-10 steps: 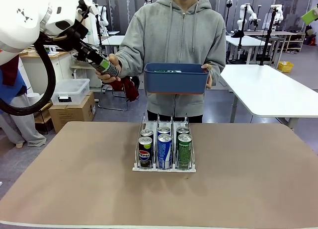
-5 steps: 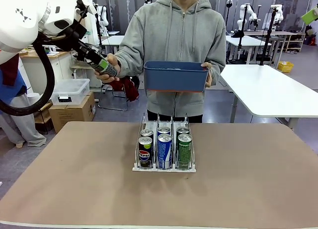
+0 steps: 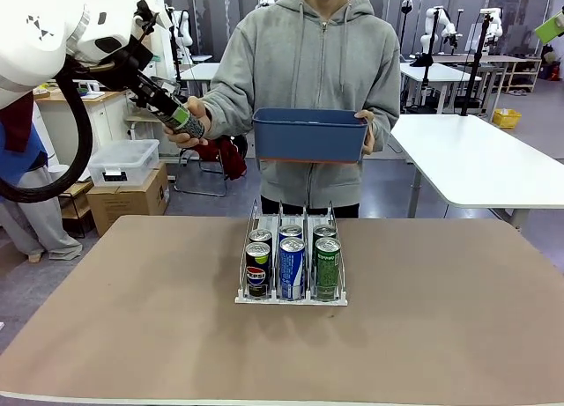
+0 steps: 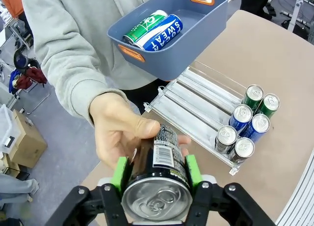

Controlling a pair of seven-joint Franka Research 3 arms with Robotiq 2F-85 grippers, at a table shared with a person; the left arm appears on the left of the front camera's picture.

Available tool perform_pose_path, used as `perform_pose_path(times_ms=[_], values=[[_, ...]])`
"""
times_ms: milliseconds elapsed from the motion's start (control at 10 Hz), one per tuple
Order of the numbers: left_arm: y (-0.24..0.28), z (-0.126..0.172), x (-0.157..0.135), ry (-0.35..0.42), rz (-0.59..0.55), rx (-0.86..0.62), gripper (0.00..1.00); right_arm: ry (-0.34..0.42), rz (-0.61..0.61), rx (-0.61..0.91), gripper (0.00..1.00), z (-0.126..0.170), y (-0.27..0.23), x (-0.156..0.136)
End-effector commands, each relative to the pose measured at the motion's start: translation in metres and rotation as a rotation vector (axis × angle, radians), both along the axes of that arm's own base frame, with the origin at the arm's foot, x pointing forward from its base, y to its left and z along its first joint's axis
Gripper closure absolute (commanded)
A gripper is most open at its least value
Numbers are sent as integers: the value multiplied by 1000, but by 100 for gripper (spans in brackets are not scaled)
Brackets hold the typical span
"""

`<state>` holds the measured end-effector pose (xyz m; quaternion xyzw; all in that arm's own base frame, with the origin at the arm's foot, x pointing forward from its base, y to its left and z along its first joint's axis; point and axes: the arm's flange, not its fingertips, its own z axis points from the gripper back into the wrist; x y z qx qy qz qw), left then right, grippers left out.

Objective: Fill the beverage cans into the dispenser.
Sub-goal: Pick up the Pepsi coke handed by the human, then place the picked Pepsi coke in the line of the Automatic Can Dispenser with the same cans.

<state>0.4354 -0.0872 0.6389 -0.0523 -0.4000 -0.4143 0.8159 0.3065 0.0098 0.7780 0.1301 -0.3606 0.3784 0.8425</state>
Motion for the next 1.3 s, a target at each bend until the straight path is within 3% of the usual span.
perform_pose_path(times_ms=[0, 100, 1200], values=[[5, 6, -2, 5, 6, 24, 100, -1, 2, 0, 0, 0, 0, 0], [0, 0, 0, 0, 0, 0, 84, -1, 2, 0, 0, 0, 0, 0], [0, 0, 0, 0, 0, 0, 84, -1, 2, 0, 0, 0, 0, 0]])
